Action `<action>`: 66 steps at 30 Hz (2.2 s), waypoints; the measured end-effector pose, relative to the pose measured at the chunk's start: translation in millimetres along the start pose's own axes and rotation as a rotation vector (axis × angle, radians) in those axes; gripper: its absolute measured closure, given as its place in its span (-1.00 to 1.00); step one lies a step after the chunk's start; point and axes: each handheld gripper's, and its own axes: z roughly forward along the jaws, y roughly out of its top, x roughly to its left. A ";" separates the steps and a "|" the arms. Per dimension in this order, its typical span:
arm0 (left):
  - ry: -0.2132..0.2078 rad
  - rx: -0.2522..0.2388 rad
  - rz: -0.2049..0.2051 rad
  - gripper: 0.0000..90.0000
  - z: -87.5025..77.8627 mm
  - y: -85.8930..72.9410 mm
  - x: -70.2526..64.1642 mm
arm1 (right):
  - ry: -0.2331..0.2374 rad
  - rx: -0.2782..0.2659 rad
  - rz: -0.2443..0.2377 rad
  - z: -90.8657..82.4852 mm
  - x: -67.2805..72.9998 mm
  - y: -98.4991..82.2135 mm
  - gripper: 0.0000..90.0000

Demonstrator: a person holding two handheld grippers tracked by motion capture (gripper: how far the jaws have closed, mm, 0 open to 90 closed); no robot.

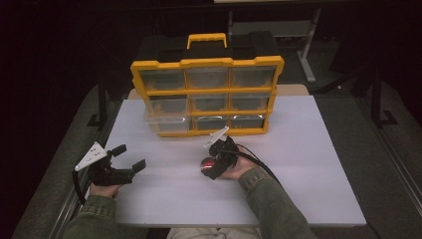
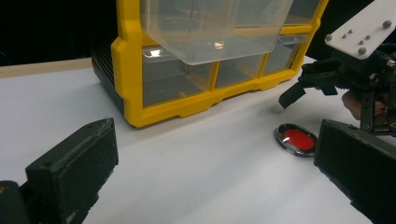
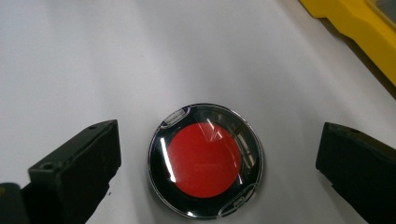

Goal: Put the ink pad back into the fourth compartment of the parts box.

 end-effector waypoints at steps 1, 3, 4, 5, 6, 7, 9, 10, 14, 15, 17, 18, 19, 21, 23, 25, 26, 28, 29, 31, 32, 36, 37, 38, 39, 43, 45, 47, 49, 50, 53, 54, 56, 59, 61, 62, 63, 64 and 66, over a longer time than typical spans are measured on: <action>0.000 0.002 0.001 -1.00 0.2 0.0 0.0 | -0.001 0.006 0.002 0.3 0.9 -0.1 -1.00; -0.001 0.003 0.000 -1.00 0.6 -0.1 -0.3 | -0.013 0.012 -0.017 1.3 2.2 -0.5 -0.88; -0.002 0.004 -0.002 -1.00 0.8 -0.2 -0.5 | -0.011 0.018 -0.028 2.0 2.3 -0.8 -0.86; -0.003 0.004 -0.002 -1.00 0.8 -0.2 -0.5 | -0.004 0.022 -0.031 2.9 2.5 -1.1 -0.82; -0.004 0.003 -0.003 -1.00 0.8 -0.2 -0.5 | 0.002 0.028 -0.027 3.2 3.0 -1.1 -0.78; -0.005 0.002 -0.002 -1.00 0.7 -0.2 -0.3 | 0.005 0.029 -0.033 4.1 2.9 -1.3 -0.76; -0.004 0.003 -0.002 -1.00 0.8 -0.3 -0.4 | 0.012 0.028 -0.039 5.7 3.4 -1.6 -0.72; -0.005 0.005 0.000 -1.00 0.9 -0.3 -0.2 | 0.010 0.031 -0.035 6.3 4.2 -1.5 -0.70; -0.010 0.006 -0.003 -1.00 0.9 -0.5 0.3 | 0.014 0.044 -0.041 9.4 5.3 -1.9 -0.63; -0.006 0.006 -0.001 -1.00 0.5 -0.4 0.5 | 0.013 0.050 -0.040 9.9 6.0 -2.0 -0.60; -0.004 0.002 -0.004 -1.00 -0.1 -0.5 0.8 | 0.015 0.052 -0.044 10.7 6.4 -2.4 -0.54; -0.003 0.002 -0.004 -1.00 -0.3 -0.5 1.0 | 0.015 0.043 -0.046 10.8 6.1 -2.4 -0.50; -0.003 0.002 -0.004 -1.00 -0.2 -0.5 1.3 | 0.017 0.041 -0.047 10.4 6.2 -2.3 -0.46; -0.002 0.003 -0.004 -1.00 0.1 -0.6 1.2 | 0.010 0.041 -0.050 9.8 6.7 -2.2 -0.38; -0.002 0.003 -0.003 -1.00 0.1 -0.6 0.8 | 0.010 0.037 -0.056 9.6 6.7 -2.2 -0.37; -0.002 0.000 -0.004 -1.00 -0.3 -0.4 0.7 | 0.009 0.038 -0.052 9.4 7.3 -2.2 -0.37; -0.002 -0.001 -0.004 -1.00 -0.8 -0.2 0.8 | 0.010 0.037 -0.045 9.5 7.2 -2.2 -0.36; -0.001 -0.005 -0.006 -1.00 -1.1 -0.2 0.9 | 0.007 0.038 -0.036 9.4 7.8 -2.1 -0.36; 0.000 -0.003 -0.004 -1.00 -1.2 -0.2 1.2 | 0.004 0.039 -0.036 9.4 8.1 -1.9 -0.36; 0.001 -0.002 -0.004 -1.00 -1.2 -0.2 1.1 | 0.002 0.041 -0.038 9.0 8.4 -2.0 -0.36; 0.001 -0.006 -0.007 -1.00 -1.0 -0.2 0.7 | 0.002 0.040 -0.040 8.9 8.2 -2.1 -0.36; 0.005 -0.014 -0.008 -1.00 -2.1 0.2 1.4 | -0.001 0.032 -0.027 4.9 6.3 -1.5 -0.36; 0.006 -0.012 -0.006 -1.00 -2.3 0.1 1.7 | 0.004 0.036 -0.014 3.0 6.1 -1.4 -0.36; 0.006 -0.013 -0.006 -1.00 -2.4 0.1 1.7 | 0.003 0.026 -0.017 1.4 4.9 -1.1 -0.36; 0.006 -0.012 -0.005 -1.00 -2.6 0.2 1.7 | 0.007 0.022 -0.015 -0.7 3.8 -1.1 -0.36; 0.013 -0.013 -0.005 -1.00 -3.4 0.0 1.1 | 0.009 0.007 0.008 -11.9 1.3 -0.2 -0.36; 0.015 -0.014 -0.003 -1.00 -3.6 0.1 1.2 | 0.010 0.000 0.019 -18.7 0.5 0.4 -0.36; 0.016 -0.014 -0.001 -1.00 -3.7 0.1 1.2 | 0.011 -0.015 0.033 -28.8 -0.4 1.5 -0.36; 0.017 -0.015 0.002 -1.00 -4.0 0.2 1.1 | 0.011 -0.020 0.031 -31.1 -1.3 1.8 -0.36; 0.017 -0.015 0.003 -1.00 -4.1 0.2 1.1 | 0.013 -0.028 0.031 -35.4 -2.5 2.2 -0.36; 0.017 -0.016 0.004 -1.00 -4.3 0.2 0.6 | 0.015 -0.047 0.036 -44.9 -4.1 5.0 -0.36; 0.016 -0.017 0.005 -1.00 -4.3 0.2 0.4 | 0.017 -0.047 0.038 -48.0 -4.2 6.3 -0.36; 0.015 -0.021 0.007 -1.00 -4.4 0.3 -0.1 | 0.011 -0.049 0.029 -53.9 -3.5 9.8 -0.36; 0.016 -0.025 0.009 -1.00 -4.9 0.4 -0.3 | 0.003 -0.058 0.019 -63.6 -2.1 16.5 -0.36; 0.017 -0.026 0.010 -1.00 -5.1 0.4 -0.2 | 0.001 -0.066 0.013 -70.6 -0.9 21.6 -0.36; 0.017 -0.027 0.010 -1.00 -5.1 0.4 -0.2 | -0.001 -0.071 0.003 -73.8 -0.6 24.1 -0.36; 0.017 -0.026 0.011 -1.00 -5.2 0.4 -0.3 | 0.000 -0.073 0.000 -77.2 0.0 26.7 -0.36; 0.018 -0.026 0.011 -1.00 -5.1 0.5 -0.4 | 0.002 -0.074 -0.005 -80.3 0.2 29.1 -0.36; 0.018 -0.025 0.010 -1.00 -4.9 0.5 -0.6 | 0.004 -0.079 -0.013 -85.7 0.4 33.9 -0.36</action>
